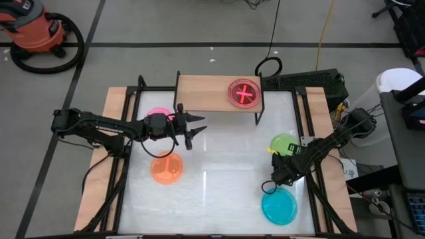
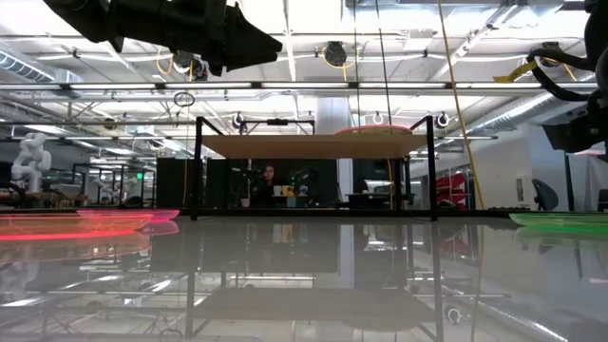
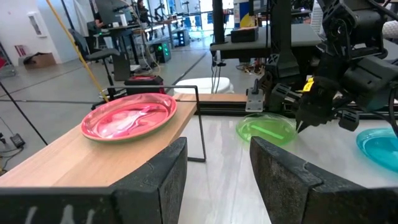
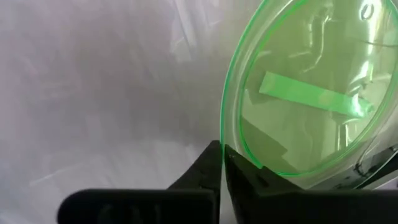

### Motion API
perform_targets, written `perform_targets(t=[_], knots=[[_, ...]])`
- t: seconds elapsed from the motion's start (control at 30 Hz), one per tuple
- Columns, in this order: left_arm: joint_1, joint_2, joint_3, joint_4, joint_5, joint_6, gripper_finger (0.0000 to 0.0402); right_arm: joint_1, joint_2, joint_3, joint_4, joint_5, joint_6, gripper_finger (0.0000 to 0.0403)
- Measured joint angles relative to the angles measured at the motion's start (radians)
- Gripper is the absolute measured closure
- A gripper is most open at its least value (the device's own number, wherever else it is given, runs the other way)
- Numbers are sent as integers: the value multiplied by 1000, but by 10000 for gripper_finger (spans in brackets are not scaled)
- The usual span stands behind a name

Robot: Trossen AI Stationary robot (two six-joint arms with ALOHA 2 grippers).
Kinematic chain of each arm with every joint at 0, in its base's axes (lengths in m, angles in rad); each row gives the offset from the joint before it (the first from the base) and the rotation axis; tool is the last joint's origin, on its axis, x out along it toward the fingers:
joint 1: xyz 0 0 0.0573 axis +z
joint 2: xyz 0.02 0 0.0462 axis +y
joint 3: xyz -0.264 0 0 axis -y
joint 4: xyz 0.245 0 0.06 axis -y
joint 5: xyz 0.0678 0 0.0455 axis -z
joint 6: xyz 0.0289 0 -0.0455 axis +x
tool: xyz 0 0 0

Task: Place and stack plates onto a shelf
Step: Put the green plate on the shelf

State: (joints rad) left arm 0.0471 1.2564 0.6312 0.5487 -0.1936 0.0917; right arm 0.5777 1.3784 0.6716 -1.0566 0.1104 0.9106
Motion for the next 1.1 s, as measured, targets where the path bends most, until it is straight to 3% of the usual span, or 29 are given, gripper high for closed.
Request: perform_targets(t=[0.27, 0.77, 1.1], knots=[[0, 0, 0, 0, 0, 0, 220, 0, 0, 40, -49, 27, -7, 402], [0, 0, 0, -3, 0, 0, 220, 1, 0, 323, -168, 140, -111, 403], [0, 0, 0, -27, 0, 0, 220, 0, 0, 197, 31, 149, -173, 388]])
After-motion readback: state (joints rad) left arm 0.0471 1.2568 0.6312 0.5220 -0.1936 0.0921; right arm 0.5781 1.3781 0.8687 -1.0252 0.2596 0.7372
